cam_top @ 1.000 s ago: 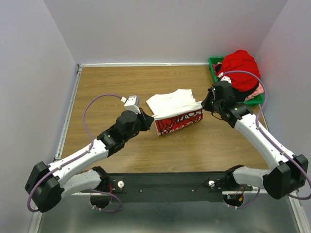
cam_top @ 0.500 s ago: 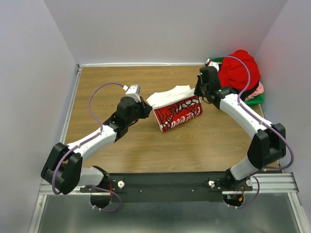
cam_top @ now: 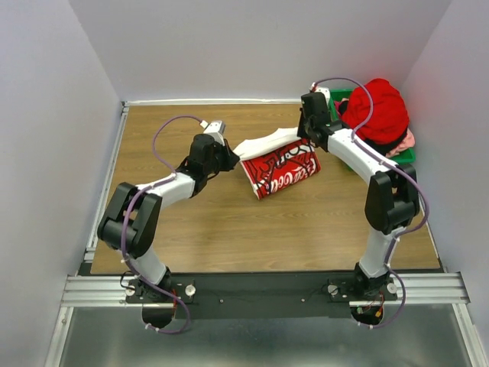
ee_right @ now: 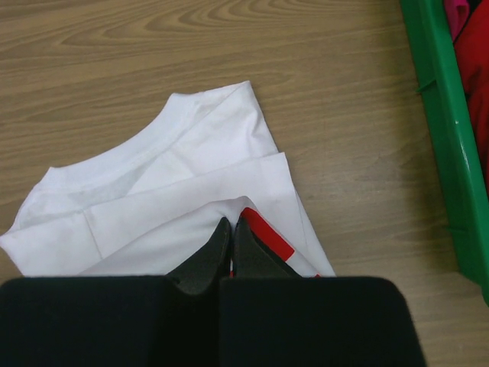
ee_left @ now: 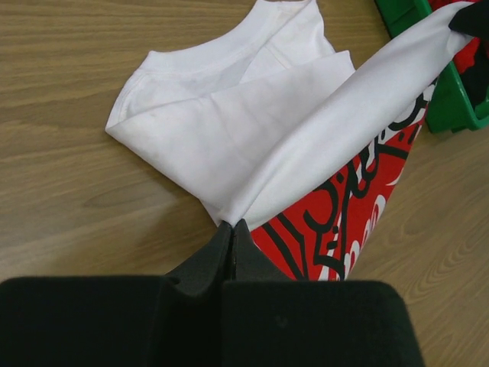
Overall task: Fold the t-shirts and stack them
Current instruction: Fold the tshirt
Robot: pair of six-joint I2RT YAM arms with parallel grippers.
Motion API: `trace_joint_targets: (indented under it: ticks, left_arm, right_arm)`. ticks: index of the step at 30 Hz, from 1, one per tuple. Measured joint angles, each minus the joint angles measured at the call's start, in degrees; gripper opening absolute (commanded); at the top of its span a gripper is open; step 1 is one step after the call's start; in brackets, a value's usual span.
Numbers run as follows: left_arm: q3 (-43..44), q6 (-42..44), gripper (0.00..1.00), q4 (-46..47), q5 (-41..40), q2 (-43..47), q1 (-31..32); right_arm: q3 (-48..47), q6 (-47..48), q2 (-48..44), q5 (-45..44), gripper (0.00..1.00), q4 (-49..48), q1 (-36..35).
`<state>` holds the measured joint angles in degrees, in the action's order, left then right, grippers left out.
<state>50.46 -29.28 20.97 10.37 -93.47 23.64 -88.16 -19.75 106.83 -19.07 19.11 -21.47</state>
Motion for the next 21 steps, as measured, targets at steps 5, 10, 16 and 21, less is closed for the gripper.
trace_joint_targets:
  ticks: [5, 10, 16, 21]
  left_arm:
    - [4.37, 1.09, 0.0, 0.55, 2.4, -6.27, -0.85]
    - [9.22, 1.62, 0.0, 0.72, 3.85, -10.32, -1.6]
    - [14.95, 1.18, 0.05, 1.01, 4.87, -15.06, -3.58]
    - [23.45, 0.9, 0.71, 0.04, 5.7, -22.58, -5.53]
  right_arm:
    - [-1.16, 0.42, 3.19, -0.57, 0.0, -0.13, 1.11]
    - [-1.97, 0.63, 4.5, -1.2, 0.0, -0.13, 2.08]
    - [-8.07, 1.4, 8.33, -1.07, 0.0, -0.57, 3.08]
    - [-15.3, 2.14, 15.28, -0.96, 0.75, -1.16, 3.76]
